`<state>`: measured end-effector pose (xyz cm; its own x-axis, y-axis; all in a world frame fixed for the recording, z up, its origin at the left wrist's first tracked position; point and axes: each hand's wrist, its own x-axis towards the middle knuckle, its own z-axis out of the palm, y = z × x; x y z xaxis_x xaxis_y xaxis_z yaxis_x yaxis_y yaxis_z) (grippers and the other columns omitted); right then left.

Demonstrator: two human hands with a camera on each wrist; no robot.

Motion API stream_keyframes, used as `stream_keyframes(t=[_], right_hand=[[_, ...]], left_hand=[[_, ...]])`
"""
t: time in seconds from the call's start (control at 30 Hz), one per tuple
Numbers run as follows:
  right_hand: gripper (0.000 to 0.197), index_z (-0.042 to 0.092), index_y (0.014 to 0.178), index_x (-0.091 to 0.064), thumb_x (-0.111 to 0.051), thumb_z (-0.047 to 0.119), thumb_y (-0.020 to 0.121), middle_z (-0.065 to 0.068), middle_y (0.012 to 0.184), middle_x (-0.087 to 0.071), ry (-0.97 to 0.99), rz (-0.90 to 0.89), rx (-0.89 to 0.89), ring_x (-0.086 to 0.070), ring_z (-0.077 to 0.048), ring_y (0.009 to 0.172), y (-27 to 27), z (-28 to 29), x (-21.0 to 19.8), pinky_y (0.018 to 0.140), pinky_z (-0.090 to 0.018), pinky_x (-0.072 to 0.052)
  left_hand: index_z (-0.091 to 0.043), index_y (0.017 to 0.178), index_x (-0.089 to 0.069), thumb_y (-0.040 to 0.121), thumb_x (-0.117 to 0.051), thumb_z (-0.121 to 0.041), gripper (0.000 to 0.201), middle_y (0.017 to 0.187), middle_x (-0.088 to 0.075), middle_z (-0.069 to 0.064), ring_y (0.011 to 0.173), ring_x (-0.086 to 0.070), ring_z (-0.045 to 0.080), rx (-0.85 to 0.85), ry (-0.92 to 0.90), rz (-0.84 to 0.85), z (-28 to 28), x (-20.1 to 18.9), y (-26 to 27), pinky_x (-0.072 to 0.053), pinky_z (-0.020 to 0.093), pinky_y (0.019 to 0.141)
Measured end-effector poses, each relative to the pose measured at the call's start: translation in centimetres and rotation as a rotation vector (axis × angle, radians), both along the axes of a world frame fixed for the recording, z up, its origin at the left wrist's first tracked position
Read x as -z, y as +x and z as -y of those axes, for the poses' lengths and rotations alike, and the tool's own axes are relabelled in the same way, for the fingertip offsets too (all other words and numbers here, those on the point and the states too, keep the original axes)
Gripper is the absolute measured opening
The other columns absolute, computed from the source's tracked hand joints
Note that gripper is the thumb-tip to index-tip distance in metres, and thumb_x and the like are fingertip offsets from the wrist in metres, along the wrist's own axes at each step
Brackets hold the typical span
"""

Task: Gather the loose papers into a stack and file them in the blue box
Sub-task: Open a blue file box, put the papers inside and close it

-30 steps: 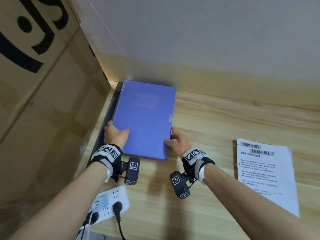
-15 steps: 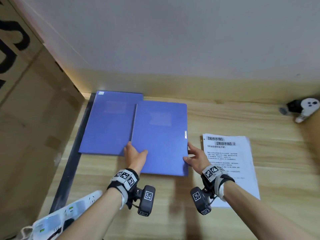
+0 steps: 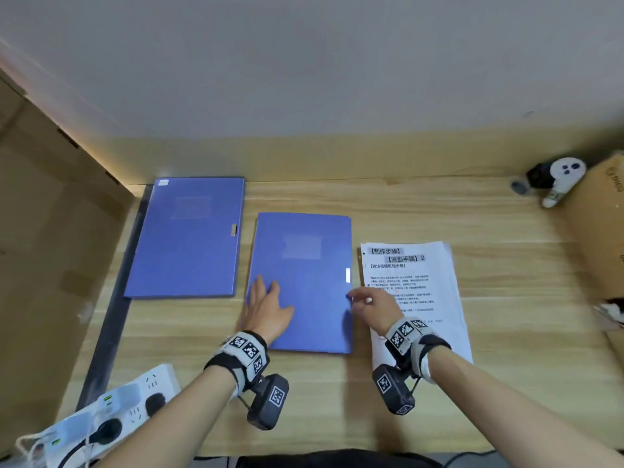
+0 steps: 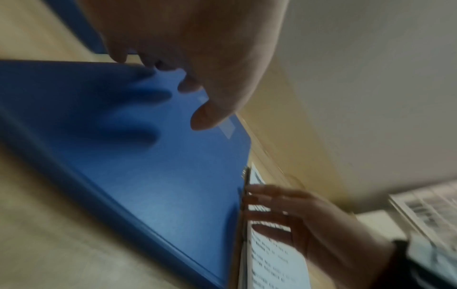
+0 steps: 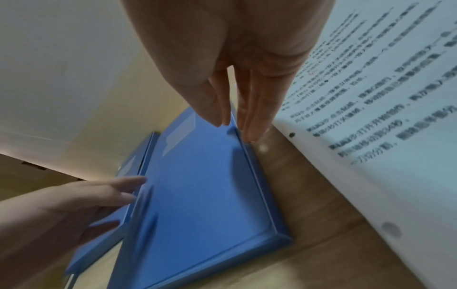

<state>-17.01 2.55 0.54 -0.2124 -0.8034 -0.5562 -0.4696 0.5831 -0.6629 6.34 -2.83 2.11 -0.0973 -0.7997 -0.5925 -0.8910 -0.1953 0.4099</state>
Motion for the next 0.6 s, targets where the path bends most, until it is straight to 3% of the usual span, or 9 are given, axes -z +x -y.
stream_keyframes(t=[0.1,0.23,0.3,0.4,0.47,0.6], right_hand=[[0.018,0.013,0.101,-0.073,-0.061,0.010,0.088,0.004,0.099,-0.071,-0.061,0.068,0.062,-0.066,-0.016,0.088,-0.9,-0.2,-0.6,0.089,-0.034,-0.054],[0.019,0.020,0.094,-0.071,-0.059,0.007,0.087,0.000,0.098,-0.072,-0.083,0.076,0.078,-0.069,-0.029,0.087,-3.0,-1.2,-0.1,0.084,-0.040,-0.056],[0.020,0.023,0.090,-0.069,-0.058,0.007,0.088,-0.001,0.097,-0.072,-0.069,0.078,0.075,-0.069,-0.030,0.088,-3.8,-1.9,0.3,0.082,-0.040,-0.056],[0.022,0.029,0.085,-0.068,-0.059,0.009,0.088,0.003,0.097,-0.072,-0.068,0.074,0.104,-0.069,-0.023,0.090,-5.0,-2.9,0.9,0.087,-0.042,-0.056],[0.022,0.031,0.085,-0.069,-0.060,0.011,0.088,0.005,0.096,-0.072,-0.068,0.081,0.120,-0.069,-0.020,0.091,-5.5,-3.6,1.3,0.089,-0.043,-0.055],[0.021,0.033,0.084,-0.068,-0.060,0.013,0.087,0.006,0.095,-0.072,-0.044,0.084,0.125,-0.068,-0.018,0.092,-6.4,-4.4,2.0,0.090,-0.043,-0.055]], left_hand=[[-0.016,0.155,-0.017,0.093,-0.048,-0.036,0.072,0.165,0.004,0.010,0.152,-0.006,0.027,0.250,0.043,0.078,0.2,-0.8,-3.5,-0.020,0.044,0.120],[-0.004,0.152,-0.017,0.090,-0.051,-0.042,0.080,0.161,-0.010,0.022,0.146,-0.019,0.038,0.388,0.093,0.271,0.2,-0.7,-8.0,-0.030,0.044,0.111],[0.001,0.147,-0.028,0.091,-0.051,-0.047,0.078,0.153,-0.027,0.022,0.140,-0.026,0.040,0.408,0.078,0.346,0.3,-0.6,-9.5,-0.031,0.042,0.108],[-0.006,0.131,-0.054,0.085,-0.044,-0.066,0.076,0.142,-0.044,0.017,0.133,-0.033,0.040,0.434,0.085,0.416,0.5,0.5,-11.0,-0.032,0.045,0.105],[-0.012,0.128,-0.059,0.080,-0.038,-0.075,0.082,0.145,-0.042,0.020,0.136,-0.029,0.043,0.444,0.093,0.462,0.4,1.4,-11.4,-0.028,0.049,0.107],[-0.010,0.131,-0.057,0.081,-0.030,-0.080,0.091,0.154,-0.033,0.023,0.142,-0.022,0.046,0.411,0.104,0.520,0.2,2.6,-12.0,-0.020,0.055,0.114]])
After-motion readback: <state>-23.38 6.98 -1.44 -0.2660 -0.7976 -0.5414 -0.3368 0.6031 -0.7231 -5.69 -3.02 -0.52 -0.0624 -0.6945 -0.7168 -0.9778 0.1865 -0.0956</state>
